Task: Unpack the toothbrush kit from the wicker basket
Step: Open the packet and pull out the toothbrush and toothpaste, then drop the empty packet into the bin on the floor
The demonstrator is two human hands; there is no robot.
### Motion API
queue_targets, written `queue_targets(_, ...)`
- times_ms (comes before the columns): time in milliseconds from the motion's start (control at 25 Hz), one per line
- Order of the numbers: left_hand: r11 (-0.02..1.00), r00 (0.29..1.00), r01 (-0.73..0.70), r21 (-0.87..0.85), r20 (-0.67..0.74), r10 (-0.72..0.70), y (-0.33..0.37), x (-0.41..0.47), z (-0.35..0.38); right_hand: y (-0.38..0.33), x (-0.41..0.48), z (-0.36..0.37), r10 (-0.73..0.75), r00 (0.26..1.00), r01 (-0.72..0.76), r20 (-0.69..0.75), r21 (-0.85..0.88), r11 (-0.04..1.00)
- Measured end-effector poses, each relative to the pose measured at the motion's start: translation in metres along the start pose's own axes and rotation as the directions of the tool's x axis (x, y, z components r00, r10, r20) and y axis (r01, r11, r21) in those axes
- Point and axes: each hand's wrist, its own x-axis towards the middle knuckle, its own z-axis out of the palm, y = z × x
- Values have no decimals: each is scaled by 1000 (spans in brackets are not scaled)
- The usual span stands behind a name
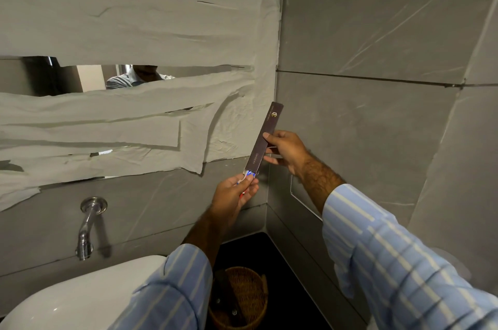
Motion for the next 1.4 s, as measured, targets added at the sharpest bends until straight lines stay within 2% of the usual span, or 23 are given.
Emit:
queue_targets(80, 951, 998, -54, 305, -14, 61, 4, 1, -2, 1, 2, -2, 5, 998, -5, -55, 11, 1000)
queue_targets(160, 802, 984, -157, 576, 26, 174, 9, 4, -5, 1, 3, -4, -10, 995, 11, -100, 7, 1000)
queue_targets(240, 670, 962, -232, 705, 65, 265, 14, 3, -7, -1, 4, -6, -39, 989, 40, -145, 2, 999)
queue_targets(280, 642, 955, -248, 725, 72, 288, 17, 1, -8, -3, 4, -9, -54, 985, 56, -166, 6, 998)
queue_targets(440, 636, 950, -265, 725, 83, 302, 21, -10, -19, -17, 2, -20, -110, 962, 126, -250, 50, 991)
queue_targets(560, 680, 950, -265, 684, 64, 306, 19, -16, -33, -25, -4, -28, -165, 931, 197, -325, 69, 978)
queue_targets(760, 721, 957, -220, 657, 1, 291, 16, -21, -46, -22, -15, -42, -206, 896, 222, -393, -6, 975)
queue_targets(1040, 759, 989, -111, 642, -7, 151, -4, -21, -29, 26, -40, -56, -52, 937, 16, -346, -104, 994)
queue_targets(1200, 696, 999, 25, 717, -45, 11, -33, -29, -13, 70, -72, -64, 87, 941, -145, -326, -159, 977)
queue_targets(1280, 709, 993, 115, 695, -87, -76, -50, -41, -9, 95, -89, -70, 142, 943, -210, -301, -205, 956)
queue_targets(1400, 755, 950, 298, 584, -100, -297, -86, -59, -12, 136, -113, -79, 231, 931, -309, -284, -269, 912)
